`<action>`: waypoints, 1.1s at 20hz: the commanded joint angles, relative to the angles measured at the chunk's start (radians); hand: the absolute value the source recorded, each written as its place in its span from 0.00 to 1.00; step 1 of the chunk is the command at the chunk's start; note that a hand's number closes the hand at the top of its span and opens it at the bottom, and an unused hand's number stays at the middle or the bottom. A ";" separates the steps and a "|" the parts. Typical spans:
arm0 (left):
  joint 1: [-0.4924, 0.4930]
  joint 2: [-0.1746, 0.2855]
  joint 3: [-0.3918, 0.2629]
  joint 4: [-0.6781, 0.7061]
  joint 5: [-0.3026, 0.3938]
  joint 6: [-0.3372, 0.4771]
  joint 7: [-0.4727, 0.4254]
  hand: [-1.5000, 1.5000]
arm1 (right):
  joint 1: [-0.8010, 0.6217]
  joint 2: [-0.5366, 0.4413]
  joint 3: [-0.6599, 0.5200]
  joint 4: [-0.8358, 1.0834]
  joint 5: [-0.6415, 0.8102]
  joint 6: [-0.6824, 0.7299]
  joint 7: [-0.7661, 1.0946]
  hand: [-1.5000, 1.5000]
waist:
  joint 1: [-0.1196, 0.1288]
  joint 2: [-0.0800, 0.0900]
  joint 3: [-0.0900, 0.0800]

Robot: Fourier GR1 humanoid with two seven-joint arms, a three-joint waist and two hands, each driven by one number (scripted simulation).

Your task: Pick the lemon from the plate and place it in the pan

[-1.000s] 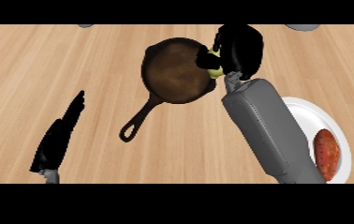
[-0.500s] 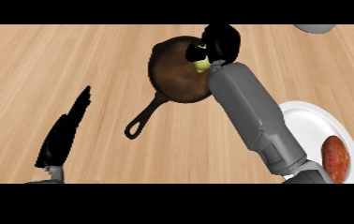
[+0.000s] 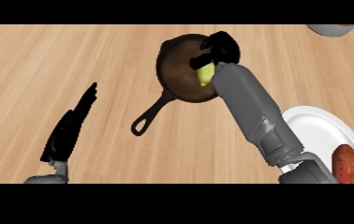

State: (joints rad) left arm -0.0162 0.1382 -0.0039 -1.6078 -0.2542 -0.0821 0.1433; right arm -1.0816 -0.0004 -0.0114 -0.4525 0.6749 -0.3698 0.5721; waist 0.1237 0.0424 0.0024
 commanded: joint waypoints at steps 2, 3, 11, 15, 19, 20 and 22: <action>-0.026 -0.001 -0.011 0.014 -0.003 -0.010 -0.003 0.50 | -0.014 0.000 -0.101 0.038 -0.194 -0.063 -0.091 0.00 | 0.033 0.009 0.001; -0.018 -0.011 -0.021 -0.009 -0.019 0.007 0.016 0.50 | 0.000 0.000 -0.095 0.043 -0.207 -0.099 -0.147 0.00 | 0.021 0.000 0.001; 0.003 0.006 -0.004 -0.022 -0.002 -0.008 0.007 0.50 | -0.004 0.000 -0.165 0.014 -0.291 -0.414 -0.375 0.00 | 0.004 -0.006 0.001; 0.045 -0.013 0.006 0.018 -0.009 0.021 -0.024 0.50 | 0.006 0.000 -0.230 0.005 -0.350 -0.551 -0.434 0.00 | -0.032 -0.014 -0.001; 0.069 -0.003 0.028 0.001 0.004 0.019 -0.032 0.50 | 0.028 -0.009 -0.303 0.006 -0.390 -0.580 -0.505 0.00 | -0.070 -0.025 -0.001; 0.082 -0.032 -0.004 -0.040 -0.011 0.034 0.011 0.50 | 0.033 0.000 -0.305 -0.003 -0.405 -0.605 -0.525 0.00 | -0.074 -0.029 -0.001; 0.045 -0.001 0.029 -0.049 -0.001 0.021 0.050 0.50 | 0.094 -0.026 -0.327 -0.060 -0.435 -0.545 -0.590 0.00 | -0.101 -0.036 -0.001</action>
State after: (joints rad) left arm 0.0221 0.1403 0.0261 -1.6223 -0.2446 -0.0714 0.1537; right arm -1.0403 -0.0104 -0.2968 -0.4642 0.2887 -0.9167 0.0656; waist 0.0567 0.0187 0.0016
